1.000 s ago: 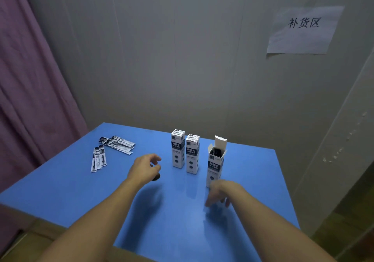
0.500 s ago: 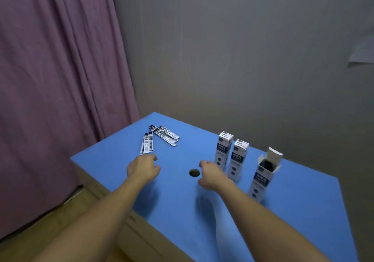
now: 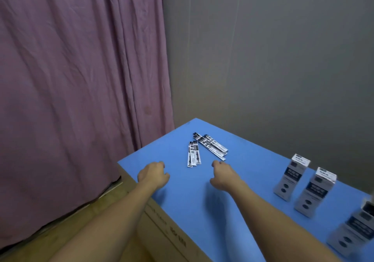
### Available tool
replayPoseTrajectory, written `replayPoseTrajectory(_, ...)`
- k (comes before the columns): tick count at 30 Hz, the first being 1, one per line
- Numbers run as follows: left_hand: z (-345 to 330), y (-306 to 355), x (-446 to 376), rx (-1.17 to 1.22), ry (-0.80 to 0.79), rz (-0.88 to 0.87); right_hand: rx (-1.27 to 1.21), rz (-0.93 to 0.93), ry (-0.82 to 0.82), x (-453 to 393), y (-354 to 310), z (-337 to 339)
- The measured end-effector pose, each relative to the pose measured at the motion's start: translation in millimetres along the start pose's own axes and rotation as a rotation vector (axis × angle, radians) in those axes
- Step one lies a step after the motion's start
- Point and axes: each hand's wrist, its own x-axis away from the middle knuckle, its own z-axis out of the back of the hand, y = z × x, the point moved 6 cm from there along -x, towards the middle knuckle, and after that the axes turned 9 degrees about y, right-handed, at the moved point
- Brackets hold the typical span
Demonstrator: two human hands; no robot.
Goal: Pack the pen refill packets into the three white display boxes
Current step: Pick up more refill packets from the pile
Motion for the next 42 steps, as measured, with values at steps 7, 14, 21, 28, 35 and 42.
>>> replayPoseTrajectory(7,-9,-37,-46,0.034,-0.054,0.008,0.022,-0.061,-0.023,-38,-32,-15)
replayPoseTrajectory(14,-25,-28,-95,0.077,-0.082,0.005,0.021,-0.106,-0.01,-80,-38,-18)
replayPoseTrajectory(21,-38,7,-148,0.114,-0.094,-0.017,-0.058,-0.122,0.053,-125,-28,-19)
replayPoseTrajectory(28,-53,40,-182,0.161,-0.144,0.0,-0.112,-0.081,0.094,-148,-19,-21)
replayPoseTrajectory(35,-85,48,-202,0.308,-0.206,0.125,-0.162,-0.052,0.137,-150,-23,-14)
replayPoseTrajectory(42,-106,65,-225,0.369,-0.251,0.205,-0.19,-0.138,0.212,-153,-16,-13)
